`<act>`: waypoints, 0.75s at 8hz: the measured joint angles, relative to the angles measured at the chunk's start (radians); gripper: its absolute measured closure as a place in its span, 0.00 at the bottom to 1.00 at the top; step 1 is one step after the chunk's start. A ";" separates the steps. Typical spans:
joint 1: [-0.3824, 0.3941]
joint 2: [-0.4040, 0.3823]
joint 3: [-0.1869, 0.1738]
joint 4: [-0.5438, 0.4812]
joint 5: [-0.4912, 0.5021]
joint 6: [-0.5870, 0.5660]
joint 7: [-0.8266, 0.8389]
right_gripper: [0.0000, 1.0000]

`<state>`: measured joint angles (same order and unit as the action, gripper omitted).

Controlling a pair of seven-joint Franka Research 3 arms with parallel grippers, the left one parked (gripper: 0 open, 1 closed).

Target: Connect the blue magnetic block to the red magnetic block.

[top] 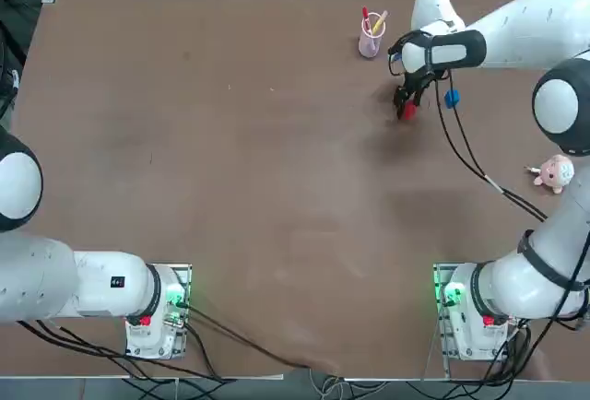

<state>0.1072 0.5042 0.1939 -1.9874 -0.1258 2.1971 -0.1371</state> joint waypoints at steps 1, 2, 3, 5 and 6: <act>0.000 0.005 -0.001 0.000 0.000 0.001 0.000 0.13; -0.002 0.010 -0.004 0.000 0.000 0.002 0.000 0.37; -0.005 0.008 -0.006 0.001 0.000 0.002 0.000 0.52; -0.015 -0.001 -0.011 0.008 0.000 -0.001 0.055 0.52; -0.023 -0.014 -0.013 0.026 0.002 -0.026 0.133 0.52</act>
<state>0.0842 0.4901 0.1811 -1.9611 -0.1234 2.1709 -0.0044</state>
